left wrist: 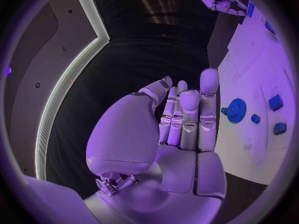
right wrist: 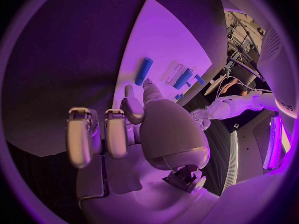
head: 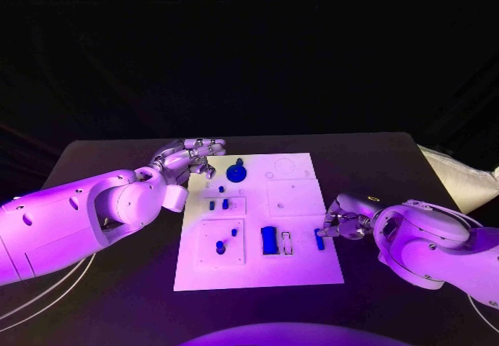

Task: Assemble the parts on the task board

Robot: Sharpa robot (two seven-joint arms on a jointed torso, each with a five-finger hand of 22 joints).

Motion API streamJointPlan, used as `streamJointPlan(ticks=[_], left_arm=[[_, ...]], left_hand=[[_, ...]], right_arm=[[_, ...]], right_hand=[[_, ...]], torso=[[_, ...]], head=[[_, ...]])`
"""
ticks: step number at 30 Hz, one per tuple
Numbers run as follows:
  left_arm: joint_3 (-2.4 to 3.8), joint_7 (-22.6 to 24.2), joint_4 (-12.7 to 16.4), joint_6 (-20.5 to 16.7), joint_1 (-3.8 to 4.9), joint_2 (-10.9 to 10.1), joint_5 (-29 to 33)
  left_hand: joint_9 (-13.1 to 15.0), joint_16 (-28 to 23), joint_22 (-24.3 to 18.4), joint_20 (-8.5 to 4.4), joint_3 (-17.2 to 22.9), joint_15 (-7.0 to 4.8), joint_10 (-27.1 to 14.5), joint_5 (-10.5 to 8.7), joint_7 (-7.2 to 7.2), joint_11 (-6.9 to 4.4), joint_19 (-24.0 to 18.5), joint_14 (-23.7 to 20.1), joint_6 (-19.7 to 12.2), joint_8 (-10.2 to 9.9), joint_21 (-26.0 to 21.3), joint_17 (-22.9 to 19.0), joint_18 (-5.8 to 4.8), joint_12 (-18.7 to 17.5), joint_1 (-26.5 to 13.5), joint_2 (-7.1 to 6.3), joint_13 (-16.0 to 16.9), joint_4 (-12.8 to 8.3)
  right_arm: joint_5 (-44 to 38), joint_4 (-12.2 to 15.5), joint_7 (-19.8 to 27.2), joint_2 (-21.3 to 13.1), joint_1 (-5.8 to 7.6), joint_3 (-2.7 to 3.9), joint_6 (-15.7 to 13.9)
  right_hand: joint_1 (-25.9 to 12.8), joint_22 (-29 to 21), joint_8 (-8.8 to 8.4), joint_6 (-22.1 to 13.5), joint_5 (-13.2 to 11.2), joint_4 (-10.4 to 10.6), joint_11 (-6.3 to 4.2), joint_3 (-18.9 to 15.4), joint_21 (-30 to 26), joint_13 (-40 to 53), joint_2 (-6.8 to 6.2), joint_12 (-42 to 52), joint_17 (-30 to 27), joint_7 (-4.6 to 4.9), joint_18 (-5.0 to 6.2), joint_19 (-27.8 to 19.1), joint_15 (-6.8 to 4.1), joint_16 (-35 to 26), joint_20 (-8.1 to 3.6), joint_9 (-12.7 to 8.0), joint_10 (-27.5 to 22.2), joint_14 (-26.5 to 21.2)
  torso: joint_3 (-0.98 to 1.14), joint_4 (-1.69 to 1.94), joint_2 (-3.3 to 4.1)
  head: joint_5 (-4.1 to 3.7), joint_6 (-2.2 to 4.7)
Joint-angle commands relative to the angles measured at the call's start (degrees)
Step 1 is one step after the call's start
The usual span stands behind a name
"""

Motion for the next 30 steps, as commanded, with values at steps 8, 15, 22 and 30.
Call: streamJointPlan(ticks=[8,15,22,30], left_arm=[[0.03,0.22,0.09,1.17,-0.08,-0.04,-0.17],[0.03,0.17,0.07,1.14,-0.10,-0.14,-0.17],[0.03,0.10,0.07,1.18,-0.11,-0.18,-0.17],[0.03,0.02,0.09,1.18,-0.11,-0.31,-0.18]], left_hand=[[-0.07,0.27,-0.06,-0.08,-0.15,-0.04,-0.42,0.17,0.09,-0.08,-0.48,-0.47,-0.40,0.24,-0.25,-0.06,0.50,0.19,0.00,0.40,0.06,-0.09],[-0.07,0.27,-0.06,-0.08,-0.15,-0.04,-0.42,0.17,0.09,-0.08,-0.48,-0.47,-0.40,0.24,-0.25,-0.06,0.50,0.19,0.00,0.40,0.06,-0.09],[-0.07,0.27,-0.06,-0.08,-0.15,-0.04,-0.42,0.17,0.09,-0.08,-0.48,-0.47,-0.40,0.24,-0.25,-0.06,0.50,0.19,0.00,0.40,0.06,-0.09],[-0.07,0.27,-0.06,-0.08,-0.15,-0.04,-0.42,0.17,0.09,-0.08,-0.48,-0.47,-0.40,0.24,-0.25,-0.06,0.50,0.19,0.00,0.40,0.06,-0.09]], right_arm=[[-3.50,-0.74,-0.98,1.68,-0.87,-0.03,4.54],[-6.97,-1.00,-1.13,2.52,-1.20,-0.04,6.42],[-15.06,-0.97,-1.15,3.98,-1.72,-0.05,10.35],[-19.81,-0.50,-1.15,4.63,-2.15,-0.08,14.49]], right_hand=[[-0.78,5.59,-0.32,0.46,0.04,0.52,-0.13,-0.09,-0.16,0.43,-0.29,0.33,4.43,0.04,-0.11,-0.05,0.33,0.03,-0.01,-0.06,0.18,3.79],[0.28,5.58,-0.39,0.92,-1.94,0.09,-0.29,-0.35,-0.21,0.18,-1.28,-0.15,4.41,-0.12,-0.11,-0.04,0.20,-0.04,-0.12,0.11,0.19,3.82],[3.26,5.77,-0.64,1.21,-5.55,-1.99,-0.34,-0.34,-0.17,0.05,-2.81,-0.54,4.57,-0.11,-0.17,0.10,0.14,-0.04,-0.22,0.33,0.18,3.86],[4.21,5.94,-0.81,1.27,-6.91,-2.93,-0.28,-0.66,-0.11,-0.09,-3.79,-0.83,4.66,-0.05,-0.21,0.22,0.19,-0.03,-0.19,0.42,0.12,3.88]], torso=[[-0.02,-0.05,0.05],[-0.05,-0.09,-0.02],[-0.02,-0.04,-0.02],[-0.07,-0.09,0.00]], head=[[0.23,-0.24],[0.26,-0.31],[0.29,-0.36],[0.24,-0.52]])
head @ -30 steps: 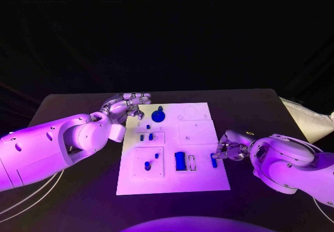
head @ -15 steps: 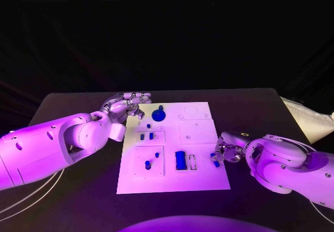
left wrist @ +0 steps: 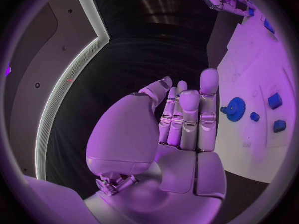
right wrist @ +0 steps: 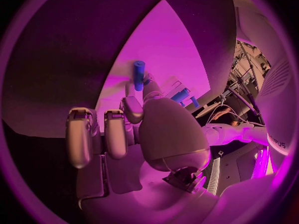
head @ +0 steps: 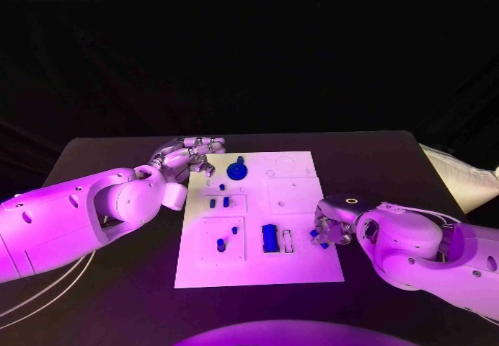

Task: Assemble the parts on the task board

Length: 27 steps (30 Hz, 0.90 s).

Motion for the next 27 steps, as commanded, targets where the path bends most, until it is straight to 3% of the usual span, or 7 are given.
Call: streamJointPlan(ticks=[1,6,12,17,22,23,27], left_arm=[[0.03,0.13,0.11,1.06,-0.01,0.00,-0.18],[0.03,0.09,0.14,1.11,-0.01,-0.01,-0.43],[0.03,0.06,0.12,1.15,-0.01,0.02,-0.51],[0.03,0.05,0.09,1.17,-0.02,0.07,-0.52],[0.03,0.04,0.06,1.18,-0.02,0.12,-0.53],[0.03,0.03,0.07,1.18,-0.03,0.13,-0.53],[0.03,0.00,0.09,1.18,-0.03,0.14,-0.53]], left_hand=[[-0.07,0.27,-0.06,-0.08,-0.15,-0.04,-0.42,0.17,0.09,-0.08,-0.48,-0.47,-0.40,0.24,-0.25,-0.07,0.50,0.19,0.00,0.40,0.08,-0.09],[-0.07,0.27,-0.06,-0.08,-0.15,-0.04,-0.42,0.17,0.09,-0.08,-0.48,-0.47,-0.40,0.24,-0.25,-0.07,0.50,0.19,0.00,0.40,0.08,-0.09],[-0.07,0.30,-0.13,-0.07,-0.21,-0.03,-0.53,0.14,0.12,-0.05,-0.50,-0.53,-0.44,0.30,-0.35,-0.19,0.51,0.35,0.06,0.42,0.10,-0.11],[-0.07,0.30,-0.13,-0.07,-0.21,-0.03,-0.53,0.14,0.12,-0.05,-0.50,-0.53,-0.44,0.30,-0.35,-0.19,0.51,0.35,0.06,0.42,0.10,-0.11],[-0.07,0.32,-0.16,-0.07,-0.20,-0.03,-0.55,0.15,0.12,-0.05,-0.52,-0.53,-0.45,0.31,-0.40,-0.20,0.52,0.38,0.08,0.45,0.10,-0.12],[-0.07,0.32,-0.16,-0.07,-0.20,-0.03,-0.55,0.15,0.12,-0.05,-0.52,-0.53,-0.45,0.31,-0.40,-0.20,0.52,0.38,0.08,0.45,0.10,-0.12],[-0.07,0.32,-0.16,-0.07,-0.20,-0.03,-0.55,0.15,0.12,-0.05,-0.52,-0.53,-0.45,0.31,-0.40,-0.20,0.52,0.38,0.08,0.45,0.10,-0.12]], right_arm=[[-5.02,-0.22,-0.61,0.16,-0.71,-0.52,6.91],[-5.70,-0.35,-0.68,0.34,-0.80,-0.53,7.31],[-4.48,-0.56,-0.87,0.57,-0.90,-0.53,5.01],[1.36,-0.45,-0.80,0.54,-0.93,-0.53,0.11],[10.69,0.23,-0.63,0.32,-0.92,-0.52,-6.04],[12.78,0.44,-0.61,0.24,-0.90,-0.52,-7.41],[18.33,1.16,-0.57,-0.01,-0.75,-0.48,-11.51]], right_hand=[[0.49,5.97,-0.27,0.20,-0.38,-0.43,-0.34,-0.01,-0.11,0.04,-0.02,-0.26,4.70,0.01,-0.22,0.23,0.18,-0.02,-0.19,-0.04,0.05,3.88],[2.20,6.13,-0.31,0.48,0.74,-1.41,-0.51,0.87,-0.04,-0.16,0.81,-0.61,4.86,-0.16,-0.25,0.35,0.06,0.04,-0.23,0.04,-0.04,3.91],[7.68,6.63,-0.50,1.27,-0.26,-4.65,-1.04,6.95,0.23,-0.39,5.28,-1.01,5.33,-0.64,-0.37,0.73,-0.44,0.28,-0.72,0.05,-0.07,4.02],[5.49,7.30,-1.14,0.36,4.69,-4.01,-0.94,11.52,0.64,0.79,6.68,0.77,5.79,-0.31,-0.54,1.23,-0.23,0.55,-0.71,0.11,0.90,4.13],[1.22,8.02,-1.48,0.50,9.10,-2.85,-0.84,20.82,1.10,1.50,3.95,1.50,5.91,-0.16,-0.70,1.71,-0.11,0.59,-0.61,0.38,1.14,4.15],[-0.95,8.10,-1.54,0.59,9.34,-2.78,-0.76,25.42,1.14,1.63,1.41,1.55,5.93,0.05,-0.73,1.72,-0.19,0.57,-0.47,0.62,1.20,4.15],[-3.82,8.16,-1.34,0.85,9.14,-2.34,-0.76,30.27,1.16,1.85,-0.48,1.77,6.02,-0.24,-0.71,1.73,-0.07,0.60,-0.47,1.15,1.45,4.18]], torso=[[-0.02,-0.05,0.01],[0.00,-0.08,0.01],[0.00,0.04,-0.01],[-0.02,0.03,-0.05],[0.00,-0.02,-0.05],[0.00,-0.02,-0.05],[-0.06,0.02,0.00]], head=[[-0.01,-0.07],[-0.06,-0.10],[-0.26,-0.19],[-0.29,-0.11],[-0.26,0.01],[-0.26,0.01],[-0.26,0.09]])
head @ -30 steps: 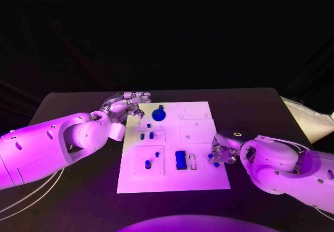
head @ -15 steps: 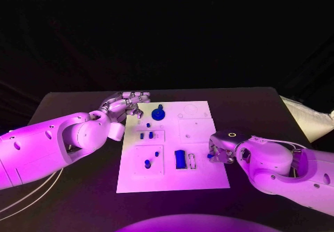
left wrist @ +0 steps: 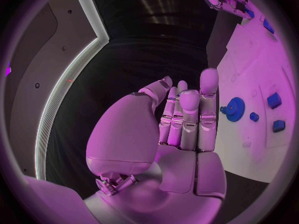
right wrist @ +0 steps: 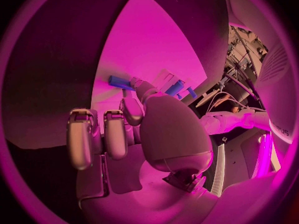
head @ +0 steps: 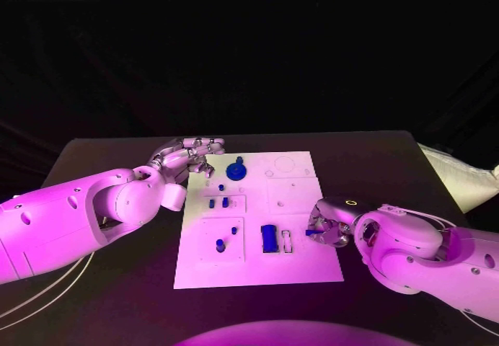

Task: Assemble the parts on the task board

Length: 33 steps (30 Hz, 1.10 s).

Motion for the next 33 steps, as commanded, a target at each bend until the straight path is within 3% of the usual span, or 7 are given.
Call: streamJointPlan(ticks=[1,5,8,12,15,25,33], left_arm=[[0.03,0.19,0.11,1.08,-0.01,0.11,-0.28],[0.03,0.17,0.12,1.09,-0.01,0.12,-0.28],[0.03,0.14,0.14,1.14,-0.01,0.15,-0.28],[0.03,0.11,0.15,1.16,-0.01,0.17,-0.29],[0.03,0.07,0.17,1.19,-0.01,0.18,-0.29],[0.03,-0.04,0.26,1.25,-0.01,0.19,-0.29],[0.03,-0.14,0.28,1.37,-0.01,0.22,-0.29]], left_hand=[[-0.07,0.32,-0.08,-0.07,-0.20,-0.03,-0.34,0.15,0.12,0.15,-0.52,-0.53,-0.45,0.31,-0.16,-0.07,0.52,0.38,0.08,0.45,0.06,-0.12],[-0.07,0.32,-0.08,-0.07,-0.20,-0.03,-0.34,0.15,0.12,0.15,-0.52,-0.53,-0.45,0.31,-0.16,-0.07,0.52,0.38,0.08,0.45,0.06,-0.12],[-0.07,0.32,-0.08,-0.07,-0.20,-0.03,-0.34,0.15,0.12,0.15,-0.52,-0.53,-0.45,0.31,-0.16,-0.07,0.52,0.38,0.08,0.45,0.06,-0.12],[-0.07,0.32,-0.08,-0.07,-0.20,-0.03,-0.34,0.15,0.12,0.15,-0.52,-0.53,-0.45,0.31,-0.16,-0.07,0.52,0.38,0.08,0.45,0.06,-0.12],[-0.07,0.32,-0.11,-0.07,-0.18,-0.03,-0.38,0.16,0.11,0.14,-0.53,-0.57,-0.47,0.33,-0.20,-0.14,0.52,0.44,0.19,0.48,0.06,-0.18],[-0.07,0.32,-0.11,-0.07,-0.18,-0.03,-0.38,0.16,0.11,0.14,-0.53,-0.57,-0.47,0.33,-0.20,-0.14,0.52,0.44,0.19,0.48,0.06,-0.18],[-0.07,0.32,-0.11,-0.07,-0.18,-0.03,-0.38,0.16,0.11,0.14,-0.53,-0.57,-0.47,0.33,-0.20,-0.14,0.52,0.44,0.19,0.48,0.06,-0.18]], right_arm=[[11.61,0.51,-0.46,-0.12,-0.19,-0.22,-6.36],[16.25,1.32,-0.39,-0.19,0.14,-0.15,-10.06],[20.19,1.83,-0.22,-0.02,0.42,-0.09,-12.15],[23.01,1.85,-0.47,0.40,0.57,-0.07,-12.83],[24.52,1.65,-0.67,0.88,0.64,-0.06,-13.04],[24.59,0.31,-1.33,2.79,0.77,-0.05,-9.28],[22.14,-1.16,-1.67,4.59,0.76,-0.06,-7.76]], right_hand=[[-2.61,8.20,0.56,0.77,-0.42,2.03,-0.69,6.91,0.22,-0.17,-1.20,-0.47,6.01,-0.37,-0.73,1.02,-0.18,0.26,0.27,1.57,1.08,4.30],[-4.83,8.30,0.72,0.91,-0.68,2.74,-0.70,7.89,0.27,0.05,-2.56,-0.20,6.15,-0.49,-0.75,1.09,-0.24,0.35,0.24,1.93,1.30,4.33],[-6.78,8.53,0.88,1.11,1.01,3.44,-0.80,7.77,0.40,0.48,-3.65,0.40,6.38,-0.61,-0.81,1.26,-0.33,0.50,0.17,2.25,1.64,4.39],[-8.18,8.64,0.98,1.23,4.76,3.71,-0.89,7.33,0.47,0.81,-4.44,0.77,6.51,-0.70,-0.83,1.36,-0.43,0.58,0.05,2.58,1.86,4.42],[-8.62,8.69,1.01,1.28,5.43,3.82,-0.90,7.02,0.49,0.94,-4.57,0.92,6.58,-0.71,-0.84,1.39,-0.44,0.62,0.03,2.69,1.95,4.44],[-11.30,8.87,1.39,1.99,7.35,5.24,-1.10,4.52,0.59,0.32,-4.49,-0.03,6.74,-1.00,-0.89,1.53,-0.58,0.72,-0.08,3.21,2.07,4.47],[-12.05,8.93,1.67,2.51,7.12,5.66,-1.37,3.23,0.62,0.54,-4.10,0.41,6.59,-1.31,-0.90,1.58,-0.80,0.61,-0.26,3.51,2.58,4.44]], torso=[[-0.07,0.02,0.02],[-0.05,0.03,0.04],[-0.01,0.08,0.06],[-0.03,0.02,0.04],[-0.05,0.01,0.04],[-0.06,0.00,0.06],[-0.02,0.02,0.03]], head=[[0.03,0.08],[0.13,0.07],[0.14,0.01],[0.30,-0.05],[0.33,-0.09],[0.34,-0.14],[0.44,-0.24]])
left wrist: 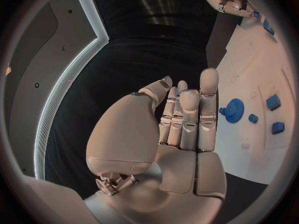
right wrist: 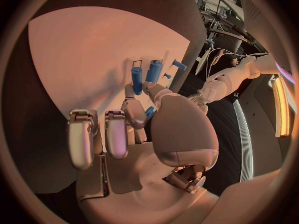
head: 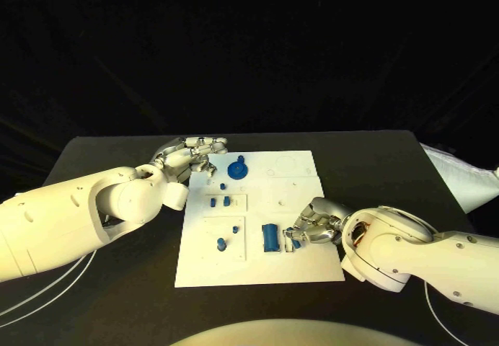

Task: Assemble the parts on the task board

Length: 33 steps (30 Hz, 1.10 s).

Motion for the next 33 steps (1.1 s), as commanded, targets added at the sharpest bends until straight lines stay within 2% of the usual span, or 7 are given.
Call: streamJointPlan(ticks=[1,12,22,33], left_arm=[[0.04,0.12,0.17,1.22,0.00,0.14,-0.19],[0.04,-0.08,0.18,1.43,0.00,0.13,-0.20],[0.04,-0.30,0.21,1.66,0.00,0.08,-0.50],[0.04,-0.47,0.25,1.83,0.00,0.07,-0.53]], left_hand=[[-0.07,0.32,-0.06,0.13,-0.18,0.17,-0.39,0.16,0.11,0.14,-0.32,-0.36,-0.47,0.34,-0.21,-0.06,0.51,0.20,0.19,0.48,0.09,-0.18],[-0.07,0.32,-0.06,0.13,-0.18,0.17,-0.39,0.16,0.11,0.14,-0.32,-0.36,-0.47,0.34,-0.21,-0.06,0.51,0.20,0.19,0.48,0.09,-0.18],[-0.07,0.31,-0.05,0.13,-0.21,0.18,-0.45,0.14,0.13,0.16,-0.32,-0.41,-0.51,0.36,-0.21,-0.17,0.51,0.27,0.23,0.46,0.09,-0.21],[-0.07,0.31,-0.05,0.13,-0.21,0.18,-0.45,0.14,0.13,0.16,-0.32,-0.41,-0.51,0.36,-0.21,-0.17,0.51,0.27,0.23,0.46,0.09,-0.21]], right_arm=[[-1.95,-0.44,-0.64,0.55,-0.01,0.00,2.23],[-4.58,-1.16,-0.90,1.42,-0.04,0.00,3.63],[-5.55,-1.07,-1.01,1.65,-0.07,-0.01,5.96],[-5.74,-1.24,-1.14,1.83,-0.09,-0.02,6.62]], right_hand=[[-0.59,8.86,0.46,1.12,-0.31,0.00,-0.22,-0.67,0.32,0.78,-0.01,1.36,6.53,-0.45,-0.88,1.55,-0.55,0.11,-0.31,-0.07,0.75,4.30],[-0.61,8.87,0.97,1.81,-1.48,-0.13,-0.55,-1.66,0.31,1.68,0.19,2.59,6.48,-0.84,-0.88,1.56,-0.85,0.06,-0.58,0.37,1.17,4.30],[-0.84,8.88,1.35,2.12,-3.61,0.02,-0.75,-2.80,0.29,2.64,0.57,3.89,6.50,-1.07,-0.88,1.57,-1.03,0.05,-0.79,0.77,1.64,4.31],[-1.58,8.93,1.62,2.38,-4.55,0.73,-0.84,-3.76,0.30,3.43,1.02,4.97,6.60,-1.19,-0.90,1.61,-1.11,0.10,-0.90,1.03,2.04,4.33]], torso=[[0.01,0.05,-0.01],[0.04,-0.02,0.01],[0.02,-0.01,0.00],[0.00,-0.02,0.00]], head=[[0.01,-0.04],[0.18,-0.18],[0.22,-0.32],[0.22,-0.31]])
